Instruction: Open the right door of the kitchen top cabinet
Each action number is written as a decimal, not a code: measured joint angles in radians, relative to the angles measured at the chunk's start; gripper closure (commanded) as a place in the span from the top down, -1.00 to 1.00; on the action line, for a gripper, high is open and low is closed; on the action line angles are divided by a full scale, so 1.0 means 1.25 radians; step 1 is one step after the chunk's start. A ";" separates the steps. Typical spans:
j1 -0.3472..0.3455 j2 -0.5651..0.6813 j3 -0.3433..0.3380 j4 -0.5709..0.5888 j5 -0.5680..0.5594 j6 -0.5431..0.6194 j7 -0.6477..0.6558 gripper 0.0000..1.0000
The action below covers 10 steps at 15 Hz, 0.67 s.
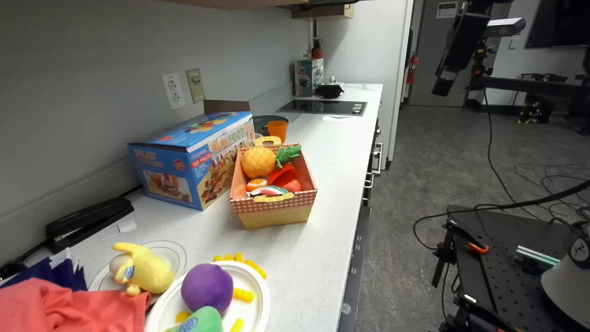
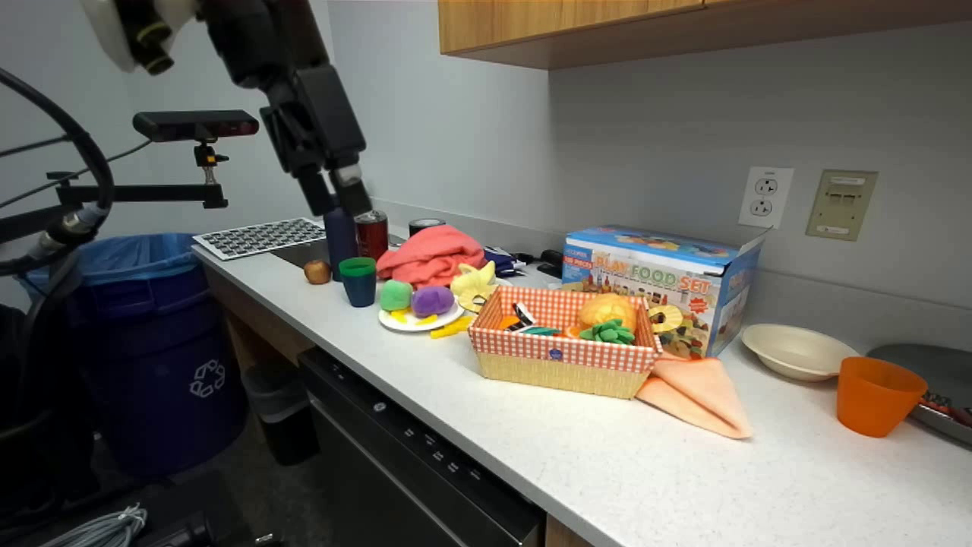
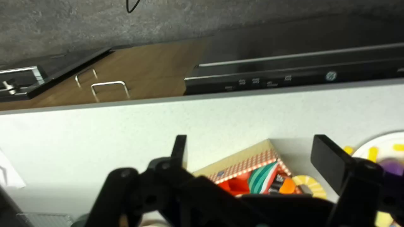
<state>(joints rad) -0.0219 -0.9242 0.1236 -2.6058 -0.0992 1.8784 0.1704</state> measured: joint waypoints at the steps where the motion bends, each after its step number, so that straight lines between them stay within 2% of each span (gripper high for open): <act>1: -0.018 0.010 -0.006 0.020 -0.017 0.020 0.000 1.00; 5: -0.058 0.054 -0.013 0.081 -0.046 0.075 0.002 1.00; 10: -0.059 0.067 -0.013 0.090 -0.046 0.076 0.006 1.00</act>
<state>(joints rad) -0.0953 -0.8409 0.1068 -2.4936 -0.1569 1.9737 0.1777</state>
